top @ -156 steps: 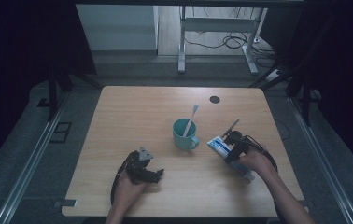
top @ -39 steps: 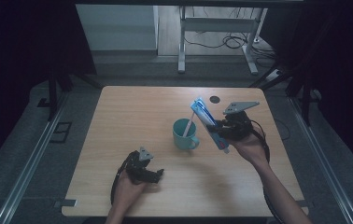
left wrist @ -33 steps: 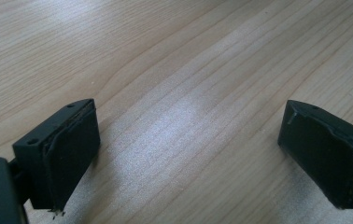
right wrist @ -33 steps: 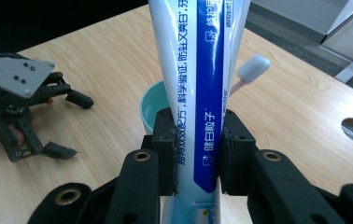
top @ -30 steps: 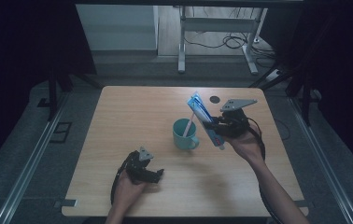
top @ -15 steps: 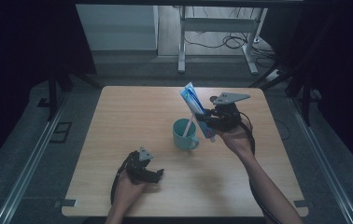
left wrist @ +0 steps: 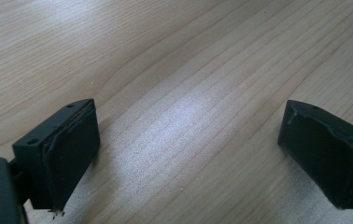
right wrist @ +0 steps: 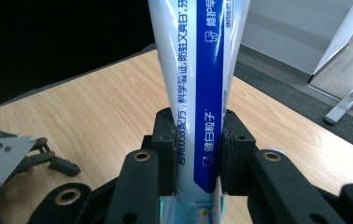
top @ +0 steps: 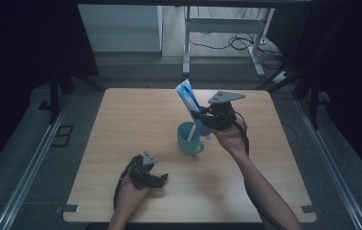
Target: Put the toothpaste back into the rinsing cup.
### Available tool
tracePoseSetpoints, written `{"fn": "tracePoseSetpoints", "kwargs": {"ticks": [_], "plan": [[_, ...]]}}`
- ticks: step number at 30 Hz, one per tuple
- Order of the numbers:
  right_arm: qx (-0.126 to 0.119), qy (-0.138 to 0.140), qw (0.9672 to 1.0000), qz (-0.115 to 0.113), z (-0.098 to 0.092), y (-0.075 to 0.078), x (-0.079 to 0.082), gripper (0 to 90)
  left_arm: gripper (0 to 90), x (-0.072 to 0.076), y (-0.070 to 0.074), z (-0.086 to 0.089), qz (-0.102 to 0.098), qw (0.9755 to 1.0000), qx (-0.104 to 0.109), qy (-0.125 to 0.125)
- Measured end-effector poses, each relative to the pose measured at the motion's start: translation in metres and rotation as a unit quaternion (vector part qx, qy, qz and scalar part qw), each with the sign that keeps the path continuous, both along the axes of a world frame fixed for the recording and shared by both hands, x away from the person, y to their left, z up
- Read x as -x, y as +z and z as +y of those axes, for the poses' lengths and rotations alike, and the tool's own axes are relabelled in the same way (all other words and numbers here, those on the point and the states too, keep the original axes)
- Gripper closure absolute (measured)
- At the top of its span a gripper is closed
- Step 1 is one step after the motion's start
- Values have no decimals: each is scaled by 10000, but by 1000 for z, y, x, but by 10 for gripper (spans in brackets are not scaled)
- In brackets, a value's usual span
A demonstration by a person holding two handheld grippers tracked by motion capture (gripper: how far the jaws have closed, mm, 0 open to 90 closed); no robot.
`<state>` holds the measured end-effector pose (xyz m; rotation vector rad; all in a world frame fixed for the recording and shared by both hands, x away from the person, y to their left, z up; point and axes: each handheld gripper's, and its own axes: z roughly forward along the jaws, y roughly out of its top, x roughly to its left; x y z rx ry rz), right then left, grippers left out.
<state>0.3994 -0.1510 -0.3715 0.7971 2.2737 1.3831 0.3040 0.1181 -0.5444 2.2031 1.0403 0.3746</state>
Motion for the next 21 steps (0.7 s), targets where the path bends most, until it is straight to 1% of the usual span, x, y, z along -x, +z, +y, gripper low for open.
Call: {"fn": "tracePoseSetpoints", "kwargs": {"ticks": [3, 14, 21], "plan": [[0, -8, 10000, -15, 5, -2, -3, 712, 55, 0, 0, 0, -3, 10000, -1, 3], [-117, -41, 9999, -94, 23, -10, -12, 712, 55, 0, 0, 0, -5, 10000, 3, -4], [-152, -48, 9998, -107, 30, -16, -16, 712, 55, 0, 0, 0, -5, 10000, 7, -15]]}}
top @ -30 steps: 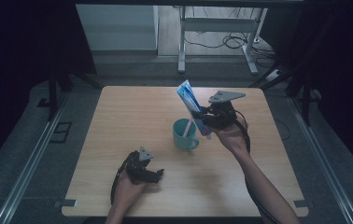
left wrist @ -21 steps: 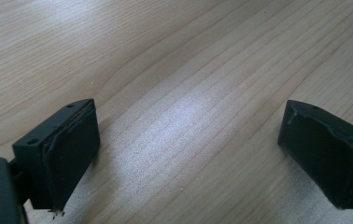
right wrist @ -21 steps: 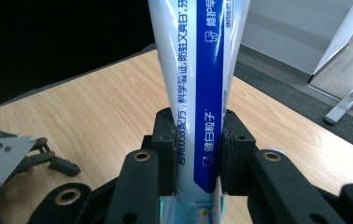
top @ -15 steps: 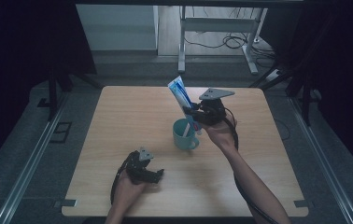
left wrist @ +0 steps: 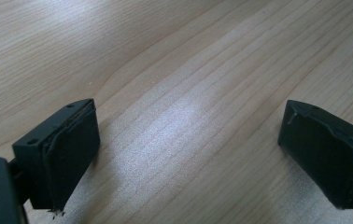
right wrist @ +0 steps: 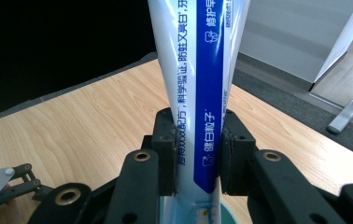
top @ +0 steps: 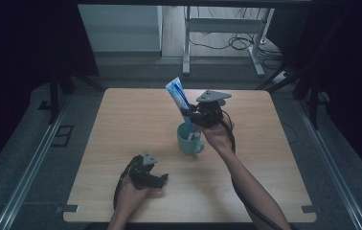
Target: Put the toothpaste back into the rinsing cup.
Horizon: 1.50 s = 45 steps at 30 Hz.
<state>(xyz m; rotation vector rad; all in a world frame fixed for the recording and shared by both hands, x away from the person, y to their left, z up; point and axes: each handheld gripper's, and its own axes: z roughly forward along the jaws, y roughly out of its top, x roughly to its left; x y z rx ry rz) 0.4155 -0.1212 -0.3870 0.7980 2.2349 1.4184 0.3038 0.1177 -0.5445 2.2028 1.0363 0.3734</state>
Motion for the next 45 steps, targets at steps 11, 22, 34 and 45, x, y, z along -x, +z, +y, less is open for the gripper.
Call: {"fn": "tracePoseSetpoints", "kwargs": {"ticks": [11, 22, 34, 45], "plan": [[-76, -36, 9999, 57, 5, -16, -5, 712, 55, 0, 0, 0, 0, 10000, -8, -8], [-23, -2, 10000, 67, 12, -34, -6, 709, 55, 0, 0, 0, 2, 10000, -29, -41], [57, -20, 9999, 118, 10, -52, -5, 703, 55, 0, 0, 0, 15, 10000, -16, -30], [242, 26, 9994, 253, 10, -67, -4, 684, 55, 0, 0, 0, 15, 10000, -15, -31]]}}
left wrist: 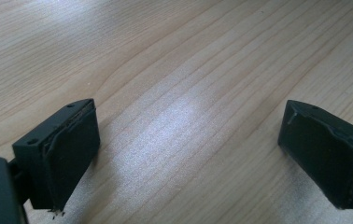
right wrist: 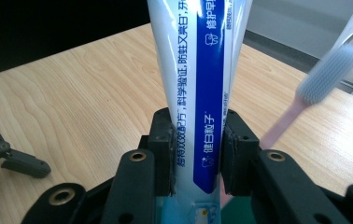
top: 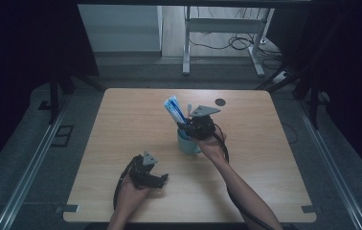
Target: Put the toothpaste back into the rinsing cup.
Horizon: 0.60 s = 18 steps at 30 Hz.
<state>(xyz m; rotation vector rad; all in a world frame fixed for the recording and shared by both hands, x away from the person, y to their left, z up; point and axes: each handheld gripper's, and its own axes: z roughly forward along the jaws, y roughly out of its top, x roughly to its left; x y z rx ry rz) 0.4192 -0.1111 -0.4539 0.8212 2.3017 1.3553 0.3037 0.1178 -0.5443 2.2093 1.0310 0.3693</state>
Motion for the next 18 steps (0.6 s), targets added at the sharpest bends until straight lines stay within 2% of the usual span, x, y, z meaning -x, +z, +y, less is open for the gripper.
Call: {"fn": "tracePoseSetpoints", "kwargs": {"ticks": [6, 12, 14, 16, 18], "plan": [[-53, 30, 9999, 111, -3, -2, 0, 680, 55, 0, 0, 0, 5, 10000, -23, -26], [92, 56, 9998, 192, -7, -6, 2, 674, 55, 0, 0, 0, -1, 10000, 1, -11], [208, 38, 9995, 224, -9, -10, 2, 669, 55, 0, 0, 0, 0, 10000, 4, -12], [102, 15, 9996, 264, -12, -10, 2, 673, 55, 0, 0, 0, -2, 10000, 6, -11], [124, 53, 9994, 307, -13, -10, 1, 672, 55, 0, 0, 0, -1, 10000, 10, -9]]}}
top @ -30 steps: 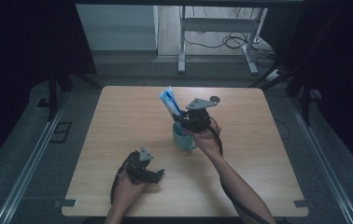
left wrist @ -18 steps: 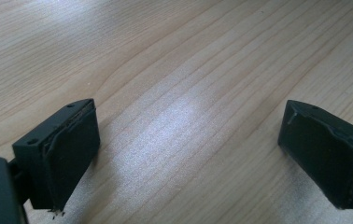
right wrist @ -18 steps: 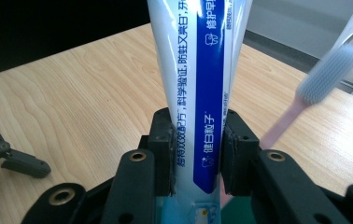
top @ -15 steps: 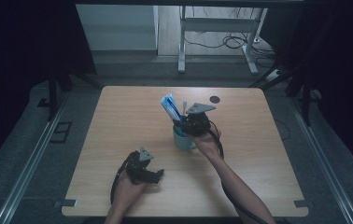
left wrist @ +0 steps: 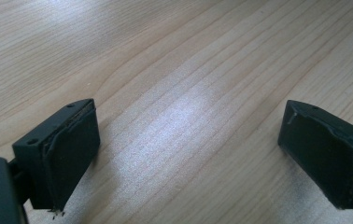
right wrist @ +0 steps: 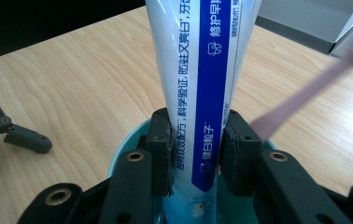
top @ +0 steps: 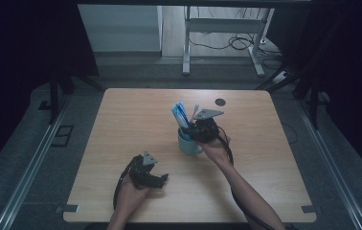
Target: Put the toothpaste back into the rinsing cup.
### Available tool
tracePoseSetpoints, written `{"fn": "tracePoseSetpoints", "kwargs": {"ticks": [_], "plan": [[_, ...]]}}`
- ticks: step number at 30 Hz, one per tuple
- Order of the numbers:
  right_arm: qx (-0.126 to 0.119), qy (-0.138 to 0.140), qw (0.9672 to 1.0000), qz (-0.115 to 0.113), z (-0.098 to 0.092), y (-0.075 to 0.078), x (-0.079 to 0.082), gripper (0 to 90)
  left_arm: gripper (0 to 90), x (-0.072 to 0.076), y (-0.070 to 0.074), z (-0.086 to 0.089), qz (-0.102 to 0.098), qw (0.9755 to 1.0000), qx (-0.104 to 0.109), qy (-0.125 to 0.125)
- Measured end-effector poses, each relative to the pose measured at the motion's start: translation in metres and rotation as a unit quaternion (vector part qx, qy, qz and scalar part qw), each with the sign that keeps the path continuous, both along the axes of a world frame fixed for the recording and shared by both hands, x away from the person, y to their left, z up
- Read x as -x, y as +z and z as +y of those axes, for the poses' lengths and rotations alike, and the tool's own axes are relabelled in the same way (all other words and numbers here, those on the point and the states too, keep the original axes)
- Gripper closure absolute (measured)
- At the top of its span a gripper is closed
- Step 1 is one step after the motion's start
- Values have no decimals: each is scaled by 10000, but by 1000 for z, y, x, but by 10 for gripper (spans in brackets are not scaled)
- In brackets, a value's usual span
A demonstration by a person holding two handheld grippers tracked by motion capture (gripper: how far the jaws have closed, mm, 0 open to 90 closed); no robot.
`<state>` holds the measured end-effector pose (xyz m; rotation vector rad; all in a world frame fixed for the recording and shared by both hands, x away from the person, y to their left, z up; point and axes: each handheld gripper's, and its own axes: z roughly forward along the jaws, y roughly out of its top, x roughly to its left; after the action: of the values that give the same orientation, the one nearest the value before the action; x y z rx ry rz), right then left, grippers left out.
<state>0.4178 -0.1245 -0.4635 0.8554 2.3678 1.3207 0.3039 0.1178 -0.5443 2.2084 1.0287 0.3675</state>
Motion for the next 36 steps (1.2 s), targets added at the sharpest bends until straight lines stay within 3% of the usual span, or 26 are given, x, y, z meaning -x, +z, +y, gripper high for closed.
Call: {"fn": "tracePoseSetpoints", "kwargs": {"ticks": [11, 17, 23, 26, 36], "plan": [[39, 46, 9999, 110, -2, 3, -1, 631, 55, 0, 0, 0, 1, 10000, -4, -1], [84, 26, 9999, 136, -5, 5, -3, 543, 55, 0, 0, 0, -1, 10000, -5, -3], [115, 111, 9997, 175, -5, 9, 0, 394, 55, 0, 0, 0, 1, 10000, -11, -5], [179, 185, 9996, 95, -6, 14, 2, 346, 55, 0, 0, 0, 2, 10000, -10, -5], [209, 359, 9990, 185, -10, 21, 9, 241, 55, 0, 0, 0, -6, 10000, -14, -12]]}}
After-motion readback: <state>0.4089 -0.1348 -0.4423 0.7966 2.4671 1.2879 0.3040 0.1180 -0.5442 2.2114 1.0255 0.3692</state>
